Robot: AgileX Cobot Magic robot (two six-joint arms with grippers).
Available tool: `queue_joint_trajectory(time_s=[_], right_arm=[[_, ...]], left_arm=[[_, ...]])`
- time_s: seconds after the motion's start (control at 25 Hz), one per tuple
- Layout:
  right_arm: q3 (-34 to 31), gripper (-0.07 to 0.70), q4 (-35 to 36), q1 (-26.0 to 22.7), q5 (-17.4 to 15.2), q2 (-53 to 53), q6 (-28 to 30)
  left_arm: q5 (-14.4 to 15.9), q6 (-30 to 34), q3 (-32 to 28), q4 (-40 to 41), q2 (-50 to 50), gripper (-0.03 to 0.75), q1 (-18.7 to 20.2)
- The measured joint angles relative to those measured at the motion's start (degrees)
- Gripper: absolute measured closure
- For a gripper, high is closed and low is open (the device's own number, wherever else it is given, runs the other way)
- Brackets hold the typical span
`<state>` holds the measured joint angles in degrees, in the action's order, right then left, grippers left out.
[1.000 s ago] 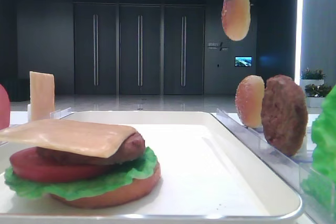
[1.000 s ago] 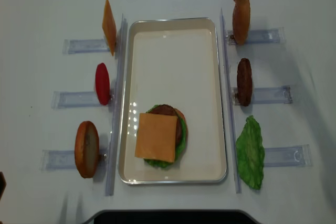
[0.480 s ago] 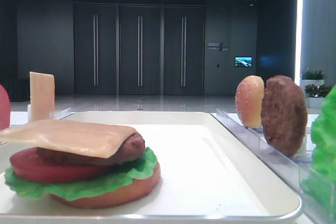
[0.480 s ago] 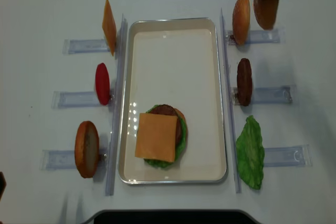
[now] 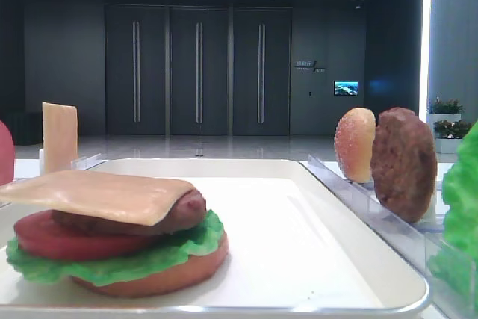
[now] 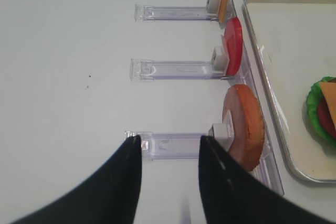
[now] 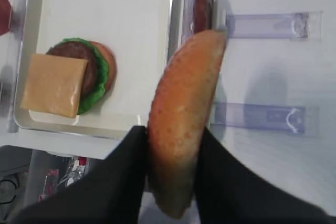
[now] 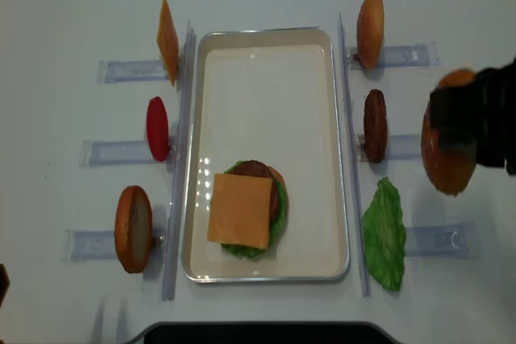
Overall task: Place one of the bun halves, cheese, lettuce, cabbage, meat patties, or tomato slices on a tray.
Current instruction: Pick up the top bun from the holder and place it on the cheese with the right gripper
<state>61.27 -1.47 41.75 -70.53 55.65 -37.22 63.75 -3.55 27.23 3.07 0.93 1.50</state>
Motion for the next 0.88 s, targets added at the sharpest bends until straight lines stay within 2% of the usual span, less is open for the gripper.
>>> queue_joint_trajectory(time_s=[0.2,0.4,0.48,0.56,0.64,0.76,0.88], right_arm=[[-2.8,0.433,-1.6,3.9,-0.1,-2.1,-3.9],[-3.2,0.433,-1.4,4.2,0.1,-2.2,-4.0],[-4.3,0.433,0.4,4.2,1.6,-2.2,-3.1],[-5.9,0.433,3.5,4.2,5.9,-2.0,-0.9],[-7.9,0.433,8.8,4.2,11.9,-1.3,3.0],[-11.4,0.433,17.6,4.4,22.1,1.4,10.5],[-14.2,0.433,27.4,4.4,29.3,5.6,19.8]], left_arm=[[0.0,0.0,0.0,0.0,0.0,0.433,0.0],[0.0,0.0,0.0,0.0,0.0,0.433,0.0],[0.0,0.0,0.0,0.0,0.0,0.433,0.0],[0.0,0.0,0.0,0.0,0.0,0.433,0.0],[0.0,0.0,0.0,0.0,0.0,0.433,0.0],[0.0,0.0,0.0,0.0,0.0,0.433,0.0],[0.0,0.0,0.0,0.0,0.0,0.433,0.0]])
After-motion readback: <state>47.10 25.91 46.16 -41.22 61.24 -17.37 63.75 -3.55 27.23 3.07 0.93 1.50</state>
